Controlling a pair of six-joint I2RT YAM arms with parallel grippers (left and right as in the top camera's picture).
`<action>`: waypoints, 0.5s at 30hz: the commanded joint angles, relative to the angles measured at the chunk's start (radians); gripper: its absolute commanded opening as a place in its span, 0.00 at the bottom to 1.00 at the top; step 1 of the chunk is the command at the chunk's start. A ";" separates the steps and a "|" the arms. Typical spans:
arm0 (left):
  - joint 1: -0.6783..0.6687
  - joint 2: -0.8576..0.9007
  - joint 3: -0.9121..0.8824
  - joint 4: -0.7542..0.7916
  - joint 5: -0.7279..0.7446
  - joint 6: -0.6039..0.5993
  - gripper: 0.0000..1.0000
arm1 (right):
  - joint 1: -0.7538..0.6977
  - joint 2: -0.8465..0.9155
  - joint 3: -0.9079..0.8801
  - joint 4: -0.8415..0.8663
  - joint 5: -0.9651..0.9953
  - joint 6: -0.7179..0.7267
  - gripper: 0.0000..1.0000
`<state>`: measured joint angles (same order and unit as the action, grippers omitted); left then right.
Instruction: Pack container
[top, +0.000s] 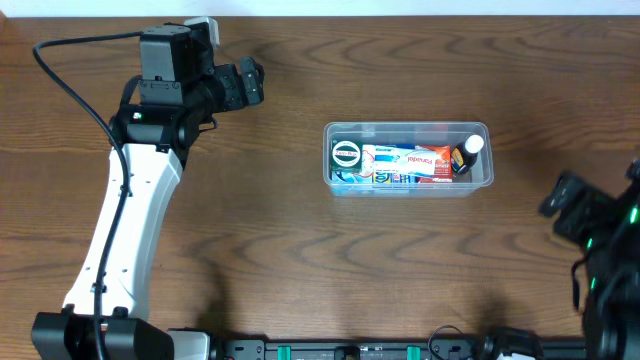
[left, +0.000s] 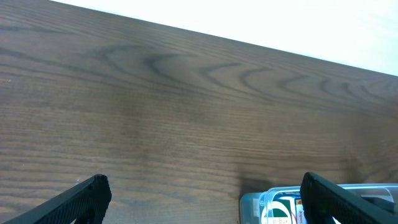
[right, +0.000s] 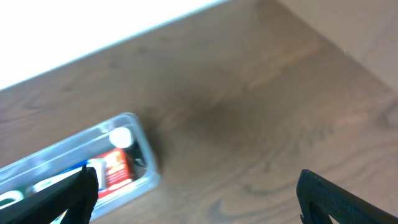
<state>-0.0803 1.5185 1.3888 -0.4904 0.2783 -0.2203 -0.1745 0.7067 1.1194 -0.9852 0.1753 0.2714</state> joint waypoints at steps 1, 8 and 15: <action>0.005 -0.012 0.007 0.001 0.005 0.009 0.98 | 0.108 -0.089 -0.010 -0.003 0.079 0.012 0.99; 0.005 -0.012 0.007 0.001 0.005 0.009 0.98 | 0.202 -0.250 -0.035 -0.082 0.087 0.000 0.99; 0.005 -0.012 0.007 0.001 0.005 0.009 0.98 | 0.202 -0.415 -0.266 0.036 0.063 0.005 0.99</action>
<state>-0.0803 1.5185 1.3888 -0.4900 0.2817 -0.2203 0.0174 0.3382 0.9554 -0.9928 0.2394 0.2710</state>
